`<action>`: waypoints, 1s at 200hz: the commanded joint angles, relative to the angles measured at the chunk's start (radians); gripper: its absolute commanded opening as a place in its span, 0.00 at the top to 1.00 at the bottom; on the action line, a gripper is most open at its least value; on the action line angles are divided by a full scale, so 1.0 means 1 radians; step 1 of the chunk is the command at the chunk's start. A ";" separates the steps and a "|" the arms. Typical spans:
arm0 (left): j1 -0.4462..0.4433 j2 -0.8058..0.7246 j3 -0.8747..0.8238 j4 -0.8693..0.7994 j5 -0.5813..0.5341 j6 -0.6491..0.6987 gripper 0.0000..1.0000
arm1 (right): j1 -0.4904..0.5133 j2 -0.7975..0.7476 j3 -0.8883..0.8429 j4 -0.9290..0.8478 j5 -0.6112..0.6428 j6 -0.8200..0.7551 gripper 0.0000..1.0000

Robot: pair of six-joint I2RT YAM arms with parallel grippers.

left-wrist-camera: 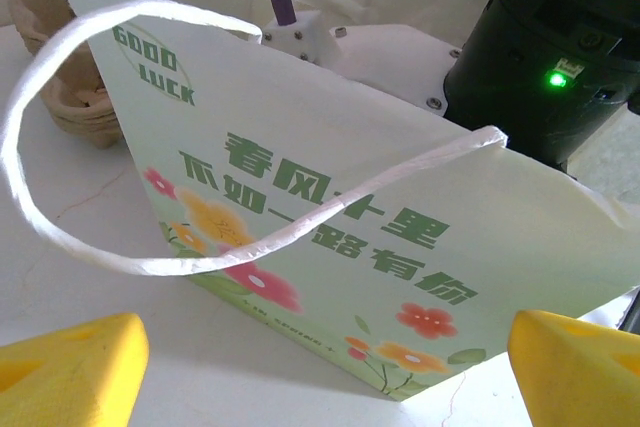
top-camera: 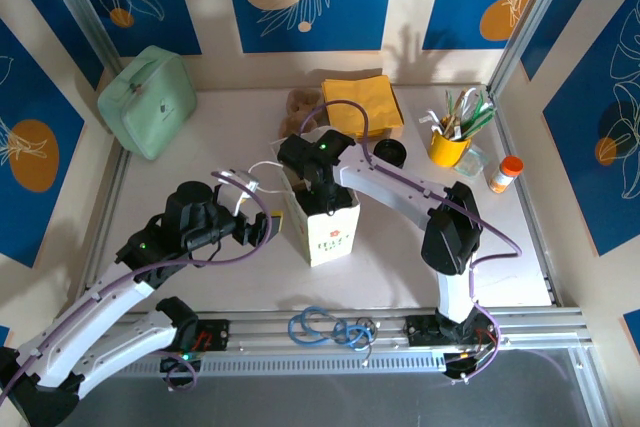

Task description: Pack the takeout coffee

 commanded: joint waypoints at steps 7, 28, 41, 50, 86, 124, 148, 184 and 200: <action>-0.011 -0.010 -0.001 -0.018 -0.015 0.011 0.08 | 0.000 -0.021 -0.026 0.012 -0.010 0.023 0.39; -0.011 -0.010 -0.001 -0.018 -0.014 0.009 0.08 | 0.000 -0.022 -0.040 0.025 -0.011 0.023 0.39; -0.010 -0.010 -0.001 -0.017 -0.015 0.010 0.07 | 0.000 -0.021 -0.043 0.026 -0.008 0.025 0.39; -0.011 -0.012 -0.001 -0.018 -0.012 0.009 0.07 | 0.001 -0.021 -0.043 0.028 -0.006 0.025 0.39; -0.010 -0.011 -0.003 -0.017 -0.013 0.008 0.07 | 0.003 -0.016 -0.050 0.026 0.014 0.026 0.39; -0.011 -0.009 -0.003 -0.013 -0.011 0.004 0.07 | 0.005 -0.013 -0.070 0.030 0.028 0.029 0.39; -0.011 -0.010 -0.003 -0.016 -0.011 0.002 0.07 | 0.007 -0.012 -0.083 0.038 0.026 0.031 0.39; -0.010 -0.010 -0.004 -0.014 -0.010 -0.001 0.07 | 0.009 -0.010 -0.092 0.048 0.024 0.032 0.39; -0.011 -0.010 -0.004 -0.015 -0.010 -0.002 0.07 | 0.010 -0.009 -0.097 0.053 0.022 0.032 0.39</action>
